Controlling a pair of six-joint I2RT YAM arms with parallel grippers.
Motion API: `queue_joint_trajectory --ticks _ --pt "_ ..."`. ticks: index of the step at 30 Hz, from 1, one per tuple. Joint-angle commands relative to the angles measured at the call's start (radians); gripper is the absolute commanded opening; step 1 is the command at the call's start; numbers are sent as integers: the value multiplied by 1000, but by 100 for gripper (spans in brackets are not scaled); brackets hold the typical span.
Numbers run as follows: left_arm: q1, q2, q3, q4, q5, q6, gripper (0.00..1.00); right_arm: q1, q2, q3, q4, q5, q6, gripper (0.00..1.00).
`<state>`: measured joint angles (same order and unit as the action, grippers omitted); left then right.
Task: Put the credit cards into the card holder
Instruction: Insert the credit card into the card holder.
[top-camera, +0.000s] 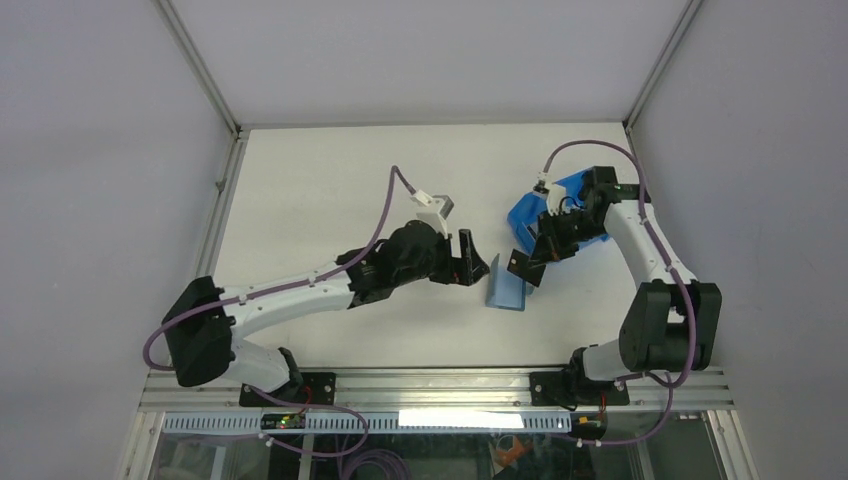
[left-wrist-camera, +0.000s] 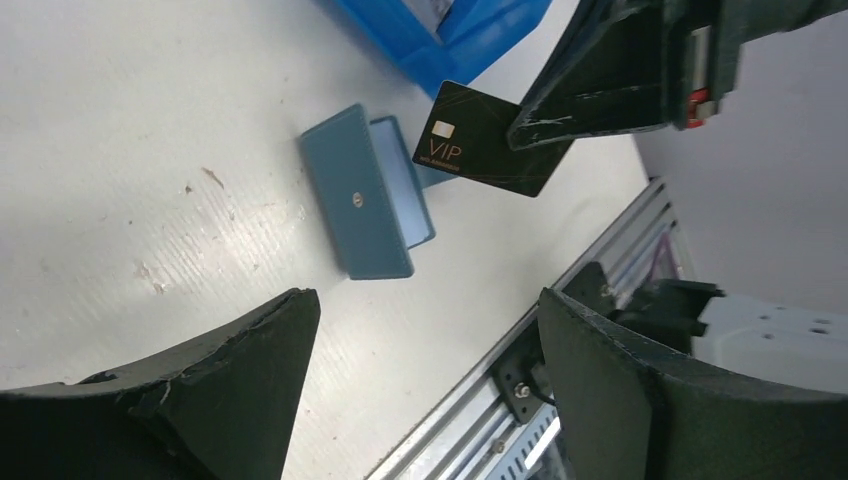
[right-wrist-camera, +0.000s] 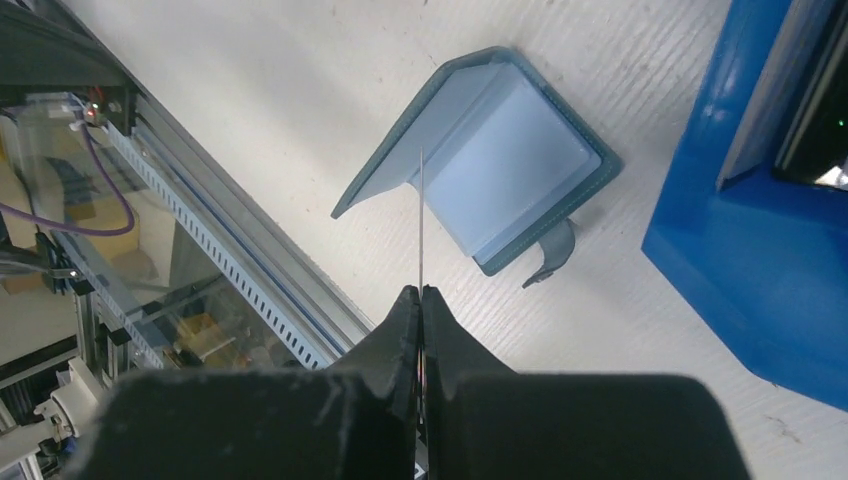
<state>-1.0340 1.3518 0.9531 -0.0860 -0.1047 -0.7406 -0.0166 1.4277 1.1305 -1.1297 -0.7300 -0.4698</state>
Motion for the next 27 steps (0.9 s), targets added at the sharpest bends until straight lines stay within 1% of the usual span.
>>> queue_joint_trajectory --ticks 1,4,7,10,14,16,21,24,27 --pt "-35 105 82 -50 -56 14 81 82 -19 -31 98 68 61 0" --pt "-35 178 104 -49 -31 -7 81 129 23 -26 152 64 118 0" --pt "-35 212 107 -42 -12 -11 79 167 89 7 185 54 165 0" --pt "-36 230 104 -37 -1 -8 77 232 156 54 210 46 199 0" --pt "-29 235 82 -41 0 -8 71 327 244 110 229 49 228 0" --pt "-20 234 69 -62 -16 -11 66 361 281 131 234 50 237 0" --pt "32 245 39 -168 -77 -43 61 393 335 161 238 74 249 0" --pt "72 237 -2 -146 -49 -74 60 400 347 169 240 81 252 0" --pt "82 251 -1 -142 -26 -81 59 413 358 175 242 85 254 0"
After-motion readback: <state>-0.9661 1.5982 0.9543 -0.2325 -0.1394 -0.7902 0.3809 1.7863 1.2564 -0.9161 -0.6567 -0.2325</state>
